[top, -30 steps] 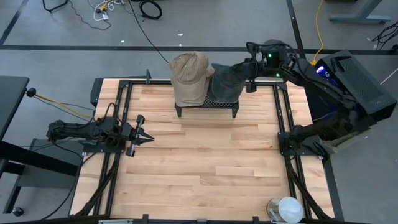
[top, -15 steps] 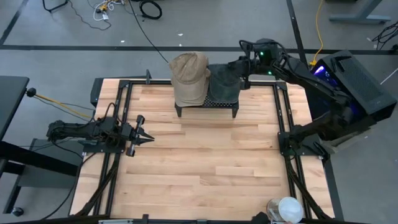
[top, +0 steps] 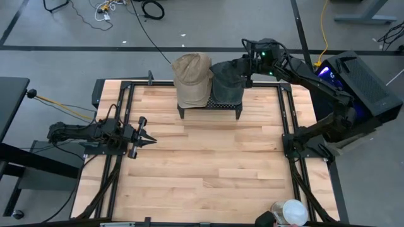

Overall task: Pick & Place hat
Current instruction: Stack the black cap on the other black cap on the shelf

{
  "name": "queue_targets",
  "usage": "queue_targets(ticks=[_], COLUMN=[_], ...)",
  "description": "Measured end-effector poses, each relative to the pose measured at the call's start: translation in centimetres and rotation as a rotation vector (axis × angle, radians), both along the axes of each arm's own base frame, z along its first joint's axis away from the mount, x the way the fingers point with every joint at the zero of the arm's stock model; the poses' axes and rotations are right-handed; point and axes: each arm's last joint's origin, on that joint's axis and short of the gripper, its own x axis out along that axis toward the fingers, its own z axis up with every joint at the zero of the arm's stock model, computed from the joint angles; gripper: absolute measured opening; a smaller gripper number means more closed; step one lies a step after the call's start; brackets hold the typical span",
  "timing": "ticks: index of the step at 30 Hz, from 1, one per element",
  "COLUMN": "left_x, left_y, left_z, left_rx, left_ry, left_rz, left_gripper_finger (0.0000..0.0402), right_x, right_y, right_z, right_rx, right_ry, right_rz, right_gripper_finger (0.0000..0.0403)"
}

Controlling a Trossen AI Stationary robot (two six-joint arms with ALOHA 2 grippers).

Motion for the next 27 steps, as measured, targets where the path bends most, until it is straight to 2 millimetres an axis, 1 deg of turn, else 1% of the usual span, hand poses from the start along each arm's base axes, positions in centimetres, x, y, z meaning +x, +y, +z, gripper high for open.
queue_targets(ticks=[7, 14, 17, 22, 27], left_x=[0.0, 0.0, 0.0, 0.0, 0.0], left_y=[0.0, 0.0, 0.0, 0.0, 0.0], left_z=[-0.01, 0.0, -0.01, -0.01, 0.0], left_rx=[0.0, 0.0, 0.0, 0.0, 0.0], left_ry=[0.0, 0.0, 0.0, 0.0, 0.0], left_rz=[0.0, 0.0, 0.0, 0.0, 0.0], left_gripper_finger=[0.0034, 0.0034, 0.0034, 0.0034, 0.0034], right_x=[-0.18, -0.23, -0.19, -0.19, -0.24], right_y=[-0.21, -0.18, -0.2, -0.2, -0.26], right_z=[-0.01, -0.06, 0.0, 0.03, 0.05], right_rx=[-0.018, -0.015, -0.018, 0.004, 0.032], right_ry=[0.012, 0.019, 0.012, -0.01, -0.04], right_rz=[-0.096, -0.099, -0.098, -0.115, -0.166], right_gripper_finger=[0.0051, 0.0051, 0.0058, 0.0088, 0.014])
